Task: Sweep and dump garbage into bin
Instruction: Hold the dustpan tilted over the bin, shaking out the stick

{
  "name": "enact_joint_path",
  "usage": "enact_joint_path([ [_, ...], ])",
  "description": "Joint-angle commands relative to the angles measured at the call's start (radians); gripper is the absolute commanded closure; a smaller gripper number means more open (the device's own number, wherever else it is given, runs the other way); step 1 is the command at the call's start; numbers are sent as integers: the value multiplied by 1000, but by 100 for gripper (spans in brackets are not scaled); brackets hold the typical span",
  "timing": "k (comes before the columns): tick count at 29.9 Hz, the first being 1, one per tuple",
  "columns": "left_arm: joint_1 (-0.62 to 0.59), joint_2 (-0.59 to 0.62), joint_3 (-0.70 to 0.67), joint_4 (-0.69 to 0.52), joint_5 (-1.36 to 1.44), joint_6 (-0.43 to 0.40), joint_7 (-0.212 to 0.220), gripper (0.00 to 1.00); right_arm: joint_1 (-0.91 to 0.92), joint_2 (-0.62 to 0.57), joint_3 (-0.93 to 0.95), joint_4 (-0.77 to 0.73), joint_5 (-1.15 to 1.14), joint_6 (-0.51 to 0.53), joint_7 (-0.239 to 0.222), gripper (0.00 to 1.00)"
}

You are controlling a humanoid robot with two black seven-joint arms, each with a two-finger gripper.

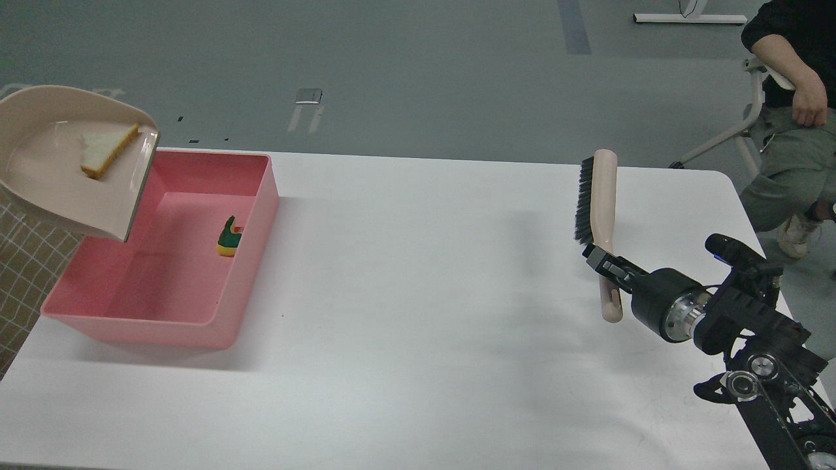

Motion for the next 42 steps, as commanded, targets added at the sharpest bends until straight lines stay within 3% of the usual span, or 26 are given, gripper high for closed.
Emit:
enact_joint_path([
  [1,-21,3,1,0,36,2,0,100,1,6,0,-1,0,0,1,91],
  [37,-64,107,1,-172,169,21,0,100,10,10,2,-20,3,0,1,91],
  [42,-63,102,11,-171,220,99,0,100,10,9,2,-20,4,0,0,91],
])
